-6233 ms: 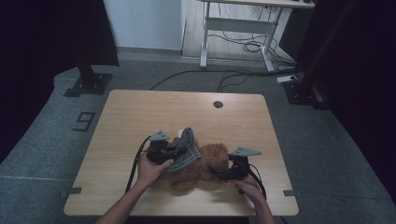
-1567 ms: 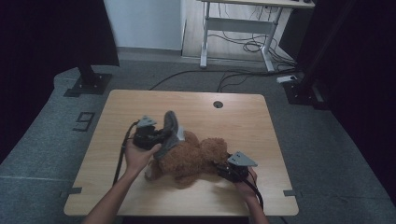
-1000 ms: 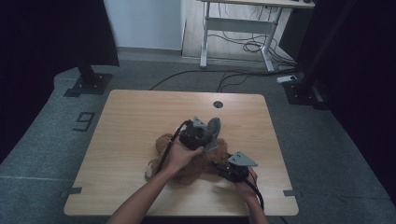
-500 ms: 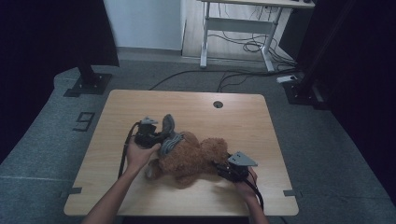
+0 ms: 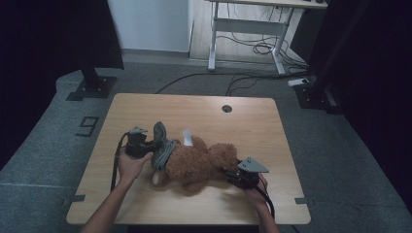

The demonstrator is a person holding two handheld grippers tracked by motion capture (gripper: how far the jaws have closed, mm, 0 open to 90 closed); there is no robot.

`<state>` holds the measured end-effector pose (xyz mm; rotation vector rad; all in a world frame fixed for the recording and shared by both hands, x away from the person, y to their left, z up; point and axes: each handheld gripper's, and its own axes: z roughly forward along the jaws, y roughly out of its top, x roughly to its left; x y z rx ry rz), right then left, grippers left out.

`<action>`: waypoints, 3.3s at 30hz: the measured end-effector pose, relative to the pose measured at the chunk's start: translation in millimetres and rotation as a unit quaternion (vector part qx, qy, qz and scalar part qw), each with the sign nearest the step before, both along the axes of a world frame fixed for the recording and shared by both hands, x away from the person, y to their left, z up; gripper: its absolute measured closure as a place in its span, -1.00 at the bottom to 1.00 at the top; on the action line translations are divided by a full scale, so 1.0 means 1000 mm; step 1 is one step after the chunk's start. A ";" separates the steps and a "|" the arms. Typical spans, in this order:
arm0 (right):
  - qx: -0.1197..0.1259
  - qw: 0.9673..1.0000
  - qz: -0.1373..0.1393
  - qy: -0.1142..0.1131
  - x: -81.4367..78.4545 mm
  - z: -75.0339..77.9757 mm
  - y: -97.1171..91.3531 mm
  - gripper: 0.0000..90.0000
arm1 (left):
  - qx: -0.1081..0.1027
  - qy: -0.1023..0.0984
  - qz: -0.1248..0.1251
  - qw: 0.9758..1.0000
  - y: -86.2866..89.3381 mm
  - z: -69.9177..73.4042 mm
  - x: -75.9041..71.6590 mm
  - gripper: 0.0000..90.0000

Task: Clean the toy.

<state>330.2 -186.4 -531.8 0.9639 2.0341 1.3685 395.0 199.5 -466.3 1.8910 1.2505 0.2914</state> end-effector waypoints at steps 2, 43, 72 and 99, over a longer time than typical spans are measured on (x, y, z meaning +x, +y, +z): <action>-0.002 1.000 -0.004 -0.004 0.001 0.000 0.001 -0.04 | -0.011 -0.013 -0.013 1.000 -0.008 0.011 -0.003 0.70; 0.043 0.984 0.064 0.163 0.058 0.029 0.005 -0.91 | -0.071 -0.045 -0.103 0.991 -0.064 -0.014 -0.049 0.74; 0.035 0.997 0.019 -0.067 0.044 0.036 0.028 0.19 | -0.088 -0.062 -0.061 0.992 -0.050 0.008 -0.016 0.73; 0.001 0.995 0.040 -0.087 0.000 0.007 0.006 0.10 | -0.032 -0.044 -0.179 0.982 -0.200 0.034 -0.013 0.70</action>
